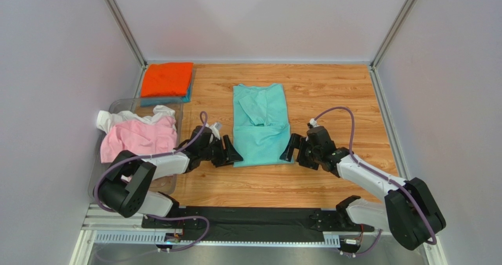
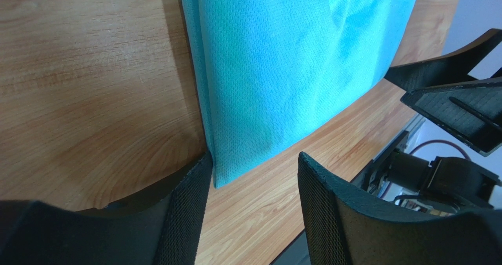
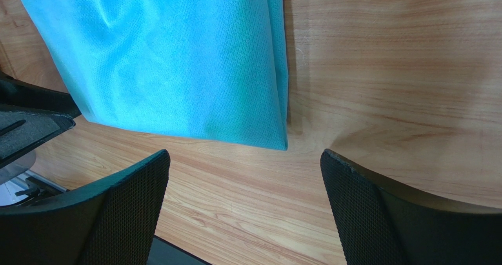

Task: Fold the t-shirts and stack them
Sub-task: Fold the tshirt

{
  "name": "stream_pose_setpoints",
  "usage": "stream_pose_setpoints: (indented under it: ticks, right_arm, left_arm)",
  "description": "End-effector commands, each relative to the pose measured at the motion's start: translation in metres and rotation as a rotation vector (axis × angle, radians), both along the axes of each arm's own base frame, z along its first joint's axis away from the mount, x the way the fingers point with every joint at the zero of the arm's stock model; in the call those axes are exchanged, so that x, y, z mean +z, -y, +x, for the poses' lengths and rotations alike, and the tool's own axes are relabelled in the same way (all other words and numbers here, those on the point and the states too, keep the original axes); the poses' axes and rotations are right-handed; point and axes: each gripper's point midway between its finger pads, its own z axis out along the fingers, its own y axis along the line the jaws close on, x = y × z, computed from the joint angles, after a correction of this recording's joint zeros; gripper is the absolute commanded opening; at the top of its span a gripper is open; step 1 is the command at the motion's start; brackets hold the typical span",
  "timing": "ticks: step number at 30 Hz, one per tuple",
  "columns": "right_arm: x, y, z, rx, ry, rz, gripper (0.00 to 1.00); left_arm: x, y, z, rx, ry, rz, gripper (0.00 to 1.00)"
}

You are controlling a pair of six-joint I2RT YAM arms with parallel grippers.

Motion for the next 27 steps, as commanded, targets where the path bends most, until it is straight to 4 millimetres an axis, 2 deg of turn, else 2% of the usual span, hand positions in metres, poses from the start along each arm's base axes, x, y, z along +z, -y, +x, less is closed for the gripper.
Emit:
stream_pose_setpoints:
  ticks: [1,2,9,12,13,15,16,18,19,22,27]
  right_arm:
    - [0.004,-0.005,0.008,-0.007,0.029,0.021,1.0]
    - [0.003,-0.005,0.008,-0.008,0.027,0.018,1.0]
    - [-0.001,-0.005,0.013,-0.013,0.013,0.0,1.0]
    - [-0.002,-0.007,0.015,-0.012,0.008,0.0,1.0]
    - [-0.003,-0.007,0.016,-0.012,0.008,0.0,1.0]
    - [-0.002,-0.009,0.017,-0.008,0.006,0.006,1.0]
    - [-0.004,-0.01,0.016,-0.005,0.001,0.005,1.0]
    - [-0.004,-0.01,0.018,-0.008,0.001,0.008,1.0]
    - [-0.005,-0.011,0.017,-0.006,-0.002,0.007,0.99]
    - [-0.005,-0.011,0.019,-0.011,-0.005,0.005,0.95]
    - [-0.01,-0.01,0.018,-0.006,-0.02,-0.01,0.88]
  left_arm:
    - [-0.023,-0.012,-0.011,0.009,-0.058,0.07,0.62]
    - [-0.026,-0.014,-0.014,0.011,-0.066,0.074,0.58]
    - [-0.035,-0.025,-0.028,0.022,-0.09,0.103,0.57]
    - [-0.04,-0.029,-0.035,0.027,-0.104,0.114,0.54]
    - [-0.04,-0.028,-0.036,0.022,-0.102,0.105,0.49]
    - [-0.043,-0.027,-0.036,0.021,-0.108,0.103,0.49]
    - [-0.042,-0.025,-0.034,0.018,-0.103,0.096,0.39]
    - [-0.044,-0.022,-0.035,0.006,-0.113,0.089,0.31]
    - [-0.043,-0.021,-0.034,0.003,-0.115,0.084,0.22]
    - [-0.047,-0.02,-0.037,-0.009,-0.13,0.084,0.04]
    - [-0.047,-0.023,-0.04,-0.006,-0.128,0.091,0.01]
